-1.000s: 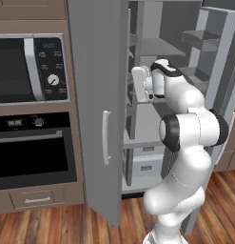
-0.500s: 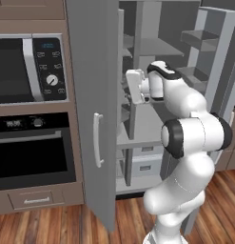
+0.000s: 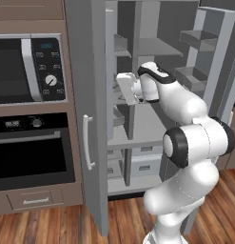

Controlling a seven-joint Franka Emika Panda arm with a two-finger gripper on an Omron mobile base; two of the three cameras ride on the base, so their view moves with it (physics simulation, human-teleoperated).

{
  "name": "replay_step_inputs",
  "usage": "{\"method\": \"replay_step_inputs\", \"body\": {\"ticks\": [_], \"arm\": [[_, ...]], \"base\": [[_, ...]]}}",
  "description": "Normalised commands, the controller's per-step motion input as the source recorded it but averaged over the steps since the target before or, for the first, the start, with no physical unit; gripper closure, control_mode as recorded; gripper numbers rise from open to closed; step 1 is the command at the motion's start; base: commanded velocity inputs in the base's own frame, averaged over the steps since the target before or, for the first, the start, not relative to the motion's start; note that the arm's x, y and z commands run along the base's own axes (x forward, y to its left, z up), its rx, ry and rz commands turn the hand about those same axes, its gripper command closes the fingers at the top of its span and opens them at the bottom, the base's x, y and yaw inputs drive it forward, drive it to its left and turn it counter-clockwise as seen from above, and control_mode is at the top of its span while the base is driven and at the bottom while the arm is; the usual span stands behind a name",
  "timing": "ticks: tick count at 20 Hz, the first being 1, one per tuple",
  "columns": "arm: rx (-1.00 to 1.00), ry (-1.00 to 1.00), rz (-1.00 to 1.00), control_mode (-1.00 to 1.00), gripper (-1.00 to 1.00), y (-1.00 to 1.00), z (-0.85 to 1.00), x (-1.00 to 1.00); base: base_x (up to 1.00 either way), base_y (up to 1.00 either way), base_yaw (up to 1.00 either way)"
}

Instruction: Move the hot dog bun to the plate on the dining table and place the condiment next to that plate. Then navigate to the fridge and take the sausage and place it on the plate as well.

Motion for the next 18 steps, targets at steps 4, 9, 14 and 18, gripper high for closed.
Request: {"method": "replay_step_inputs", "body": {"ticks": [4, 9, 14, 18], "arm": [[-0.15, -0.09, 0.02, -1.00, -1.00, 1.00, 0.00, -0.08], [-0.15, -0.11, 0.02, -1.00, -1.00, 1.00, 0.00, -0.07], [-0.16, -0.12, 0.02, -1.00, -1.00, 1.00, 0.00, -0.12], [-0.12, -0.20, 0.00, -1.00, -1.00, 0.54, 0.01, -0.45]], "base": [[0.00, 0.00, 0.00], [0.00, 0.00, 0.00], [0.00, 0.00, 0.00], [0.00, 0.00, 0.00]]}}
